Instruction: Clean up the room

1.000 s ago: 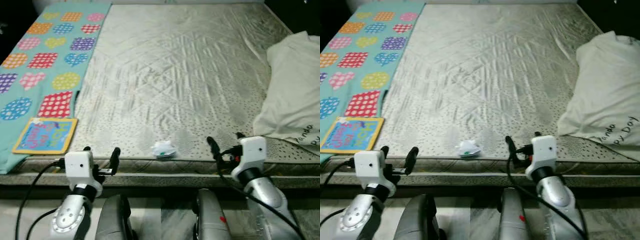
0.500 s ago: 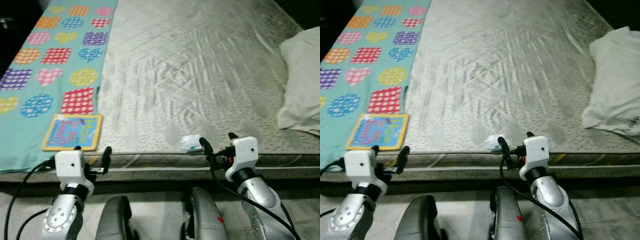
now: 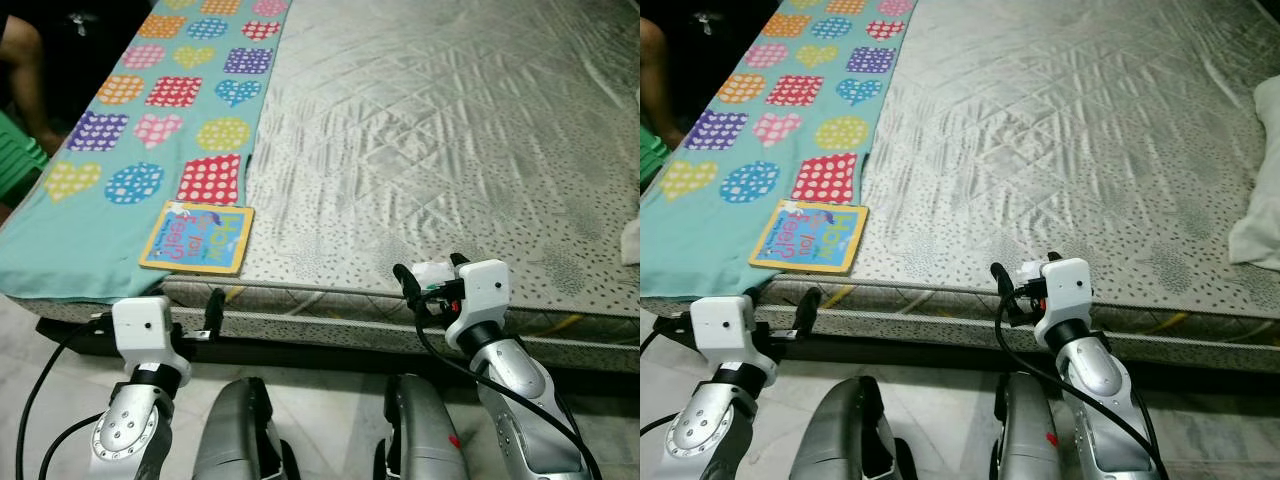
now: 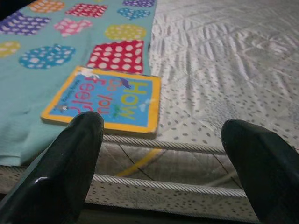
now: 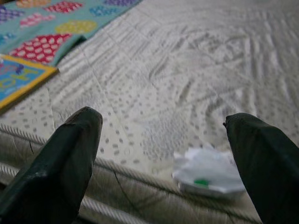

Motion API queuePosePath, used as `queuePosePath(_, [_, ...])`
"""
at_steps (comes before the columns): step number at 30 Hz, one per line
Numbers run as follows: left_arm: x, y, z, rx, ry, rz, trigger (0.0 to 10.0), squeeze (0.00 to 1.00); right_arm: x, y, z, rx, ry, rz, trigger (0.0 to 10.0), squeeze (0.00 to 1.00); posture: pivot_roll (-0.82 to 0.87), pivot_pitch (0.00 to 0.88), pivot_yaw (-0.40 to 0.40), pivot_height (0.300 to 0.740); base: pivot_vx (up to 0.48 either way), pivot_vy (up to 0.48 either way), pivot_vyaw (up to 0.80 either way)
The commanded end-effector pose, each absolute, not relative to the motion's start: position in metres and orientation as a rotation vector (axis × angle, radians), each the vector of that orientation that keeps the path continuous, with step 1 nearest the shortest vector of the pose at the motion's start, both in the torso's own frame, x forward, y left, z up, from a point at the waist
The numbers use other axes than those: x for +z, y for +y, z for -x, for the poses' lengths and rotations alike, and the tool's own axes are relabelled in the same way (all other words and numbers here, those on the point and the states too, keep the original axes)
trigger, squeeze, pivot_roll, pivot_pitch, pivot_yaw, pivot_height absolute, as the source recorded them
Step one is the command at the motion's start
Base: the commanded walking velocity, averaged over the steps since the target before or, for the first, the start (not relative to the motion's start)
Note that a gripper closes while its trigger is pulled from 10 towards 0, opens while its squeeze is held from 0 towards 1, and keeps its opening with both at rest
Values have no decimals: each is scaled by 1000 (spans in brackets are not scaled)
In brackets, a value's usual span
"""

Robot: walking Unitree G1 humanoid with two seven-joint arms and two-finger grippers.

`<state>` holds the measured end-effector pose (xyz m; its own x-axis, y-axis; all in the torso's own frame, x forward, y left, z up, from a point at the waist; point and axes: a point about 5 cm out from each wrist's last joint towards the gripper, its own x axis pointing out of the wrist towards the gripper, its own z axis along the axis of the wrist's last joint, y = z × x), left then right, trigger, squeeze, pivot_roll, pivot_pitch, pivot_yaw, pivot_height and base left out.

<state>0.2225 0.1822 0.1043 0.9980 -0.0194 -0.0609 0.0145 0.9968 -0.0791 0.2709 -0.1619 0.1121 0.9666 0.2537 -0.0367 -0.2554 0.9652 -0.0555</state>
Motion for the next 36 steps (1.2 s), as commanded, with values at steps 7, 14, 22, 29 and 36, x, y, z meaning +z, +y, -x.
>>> queuePosePath(7, [111,187,-225,17,54,63,10000,0,115,-145,-285,267,44,13,10000,0,-91,255,40,580,0,0,0])
queuePosePath(14, [116,190,-220,48,51,63,10000,0,111,-121,-294,290,66,1,10000,0,-44,317,31,580,0,0,0])
queuePosePath(22, [116,169,-209,-86,101,113,10000,0,111,-125,-322,153,45,94,10000,0,-22,357,32,580,0,0,0])
queuePosePath(29, [118,149,-200,-237,131,95,10000,0,120,-142,-341,42,20,124,10000,0,-8,369,36,580,0,0,0])
queuePosePath(36, [114,135,-193,-384,197,124,10000,0,123,-168,-351,-60,4,184,10000,0,-7,369,42,580,0,0,0])
